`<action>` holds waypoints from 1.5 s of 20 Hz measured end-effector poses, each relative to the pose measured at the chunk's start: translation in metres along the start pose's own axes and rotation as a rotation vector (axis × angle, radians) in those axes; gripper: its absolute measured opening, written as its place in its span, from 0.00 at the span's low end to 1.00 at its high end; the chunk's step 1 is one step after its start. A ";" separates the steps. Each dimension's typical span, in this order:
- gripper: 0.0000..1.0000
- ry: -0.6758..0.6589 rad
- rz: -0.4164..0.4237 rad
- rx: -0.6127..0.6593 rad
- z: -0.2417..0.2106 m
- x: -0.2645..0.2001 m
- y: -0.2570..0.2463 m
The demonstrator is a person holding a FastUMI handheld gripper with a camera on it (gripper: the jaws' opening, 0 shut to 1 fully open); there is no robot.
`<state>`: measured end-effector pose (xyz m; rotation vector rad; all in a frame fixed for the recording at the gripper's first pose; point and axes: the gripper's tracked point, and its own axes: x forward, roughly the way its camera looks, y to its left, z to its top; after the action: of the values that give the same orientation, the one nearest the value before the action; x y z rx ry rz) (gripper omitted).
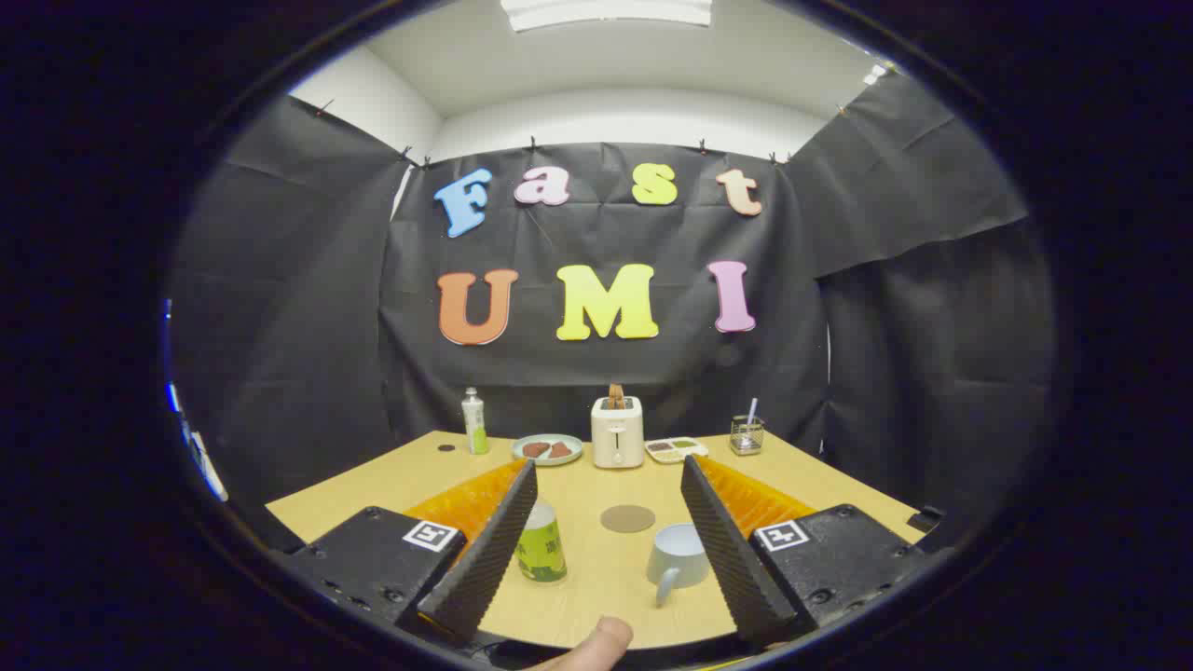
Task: Take the bottle from table, then pour the juice into the cup, finally place the bottle on the coaster
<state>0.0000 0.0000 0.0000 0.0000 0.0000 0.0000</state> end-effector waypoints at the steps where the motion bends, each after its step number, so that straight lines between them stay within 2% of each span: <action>1: 1.00 0.003 -0.002 0.010 0.000 0.001 -0.002; 14: 1.00 0.051 0.008 0.010 -0.017 0.012 0.005; 19: 1.00 0.081 0.025 0.029 -0.030 0.024 0.026; 25: 1.00 0.069 0.148 0.036 -0.056 0.049 0.078; 28: 1.00 0.034 0.128 0.034 -0.067 0.071 0.087; 30: 1.00 0.027 0.081 0.022 -0.080 0.087 0.088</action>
<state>0.0870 0.0880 -0.0804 0.0220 0.0266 0.0813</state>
